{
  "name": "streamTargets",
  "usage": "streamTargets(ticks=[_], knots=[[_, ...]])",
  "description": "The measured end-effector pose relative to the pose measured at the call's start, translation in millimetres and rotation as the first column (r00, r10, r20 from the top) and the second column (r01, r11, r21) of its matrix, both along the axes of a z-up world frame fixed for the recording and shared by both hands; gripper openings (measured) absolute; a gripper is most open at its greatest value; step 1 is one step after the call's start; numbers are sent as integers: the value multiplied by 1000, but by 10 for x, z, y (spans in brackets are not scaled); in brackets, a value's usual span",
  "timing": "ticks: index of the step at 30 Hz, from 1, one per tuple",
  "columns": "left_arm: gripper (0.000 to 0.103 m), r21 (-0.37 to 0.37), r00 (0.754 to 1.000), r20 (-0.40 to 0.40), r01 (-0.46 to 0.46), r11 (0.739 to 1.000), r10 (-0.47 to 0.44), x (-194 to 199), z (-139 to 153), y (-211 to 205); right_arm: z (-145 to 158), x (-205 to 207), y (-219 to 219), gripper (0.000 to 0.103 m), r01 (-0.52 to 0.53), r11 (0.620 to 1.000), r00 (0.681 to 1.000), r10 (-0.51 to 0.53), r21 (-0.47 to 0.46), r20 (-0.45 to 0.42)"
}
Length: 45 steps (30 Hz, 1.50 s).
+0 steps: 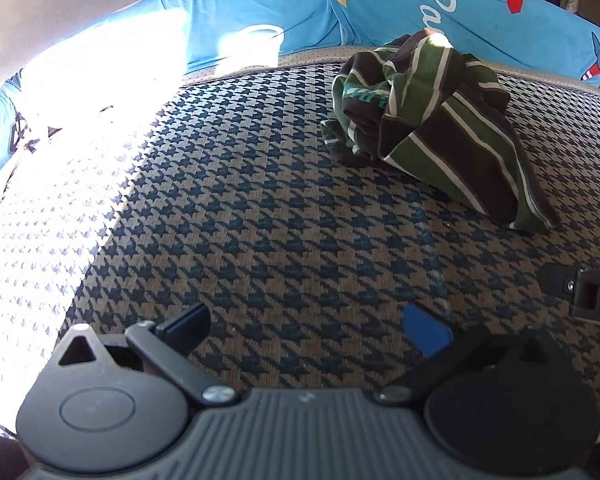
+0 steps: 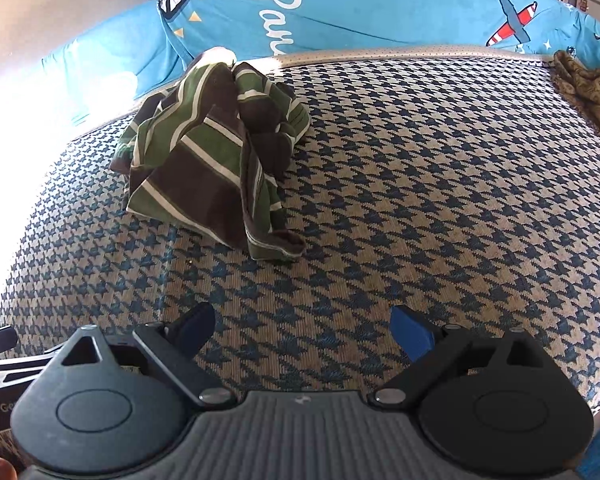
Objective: Fold clothes
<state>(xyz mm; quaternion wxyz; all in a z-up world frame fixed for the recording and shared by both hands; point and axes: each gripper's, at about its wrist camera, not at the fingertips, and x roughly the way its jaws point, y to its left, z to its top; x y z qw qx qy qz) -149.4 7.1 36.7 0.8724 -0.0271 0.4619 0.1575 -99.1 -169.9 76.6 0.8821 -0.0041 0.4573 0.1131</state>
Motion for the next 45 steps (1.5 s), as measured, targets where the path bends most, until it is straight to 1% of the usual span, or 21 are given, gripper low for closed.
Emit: streamTargets(ticks=[5, 8, 14, 18, 23, 31, 45], knots=[[103, -4, 1000, 6, 7, 1000, -7, -120, 36, -102, -30, -69, -26, 95, -9, 1000, 1000, 9, 0, -6], [103, 7, 1000, 8, 12, 1000, -12, -193, 67, -159, -37, -90, -36, 95, -15, 1000, 1000, 15, 4, -11], [103, 12, 1000, 20, 12, 1000, -12, -178, 155, -135, -26, -76, -92, 95, -10, 1000, 1000, 10, 7, -4], [103, 17, 1000, 23, 17, 1000, -18, -138, 162, -116, -33, -35, -117, 95, -8, 1000, 1000, 8, 22, -12], [103, 31, 999, 24, 26, 999, -26, -135, 179, -126, -18, -10, -106, 95, -29, 999, 1000, 29, 16, 2], [103, 42, 999, 27, 40, 998, -41, -131, 198, -189, 7, 10, -173, 95, -20, 999, 1000, 20, 38, 7], [103, 45, 998, 34, 45, 998, -46, -174, 215, -241, 23, 6, -187, 95, -28, 999, 1000, 27, 47, 10]])
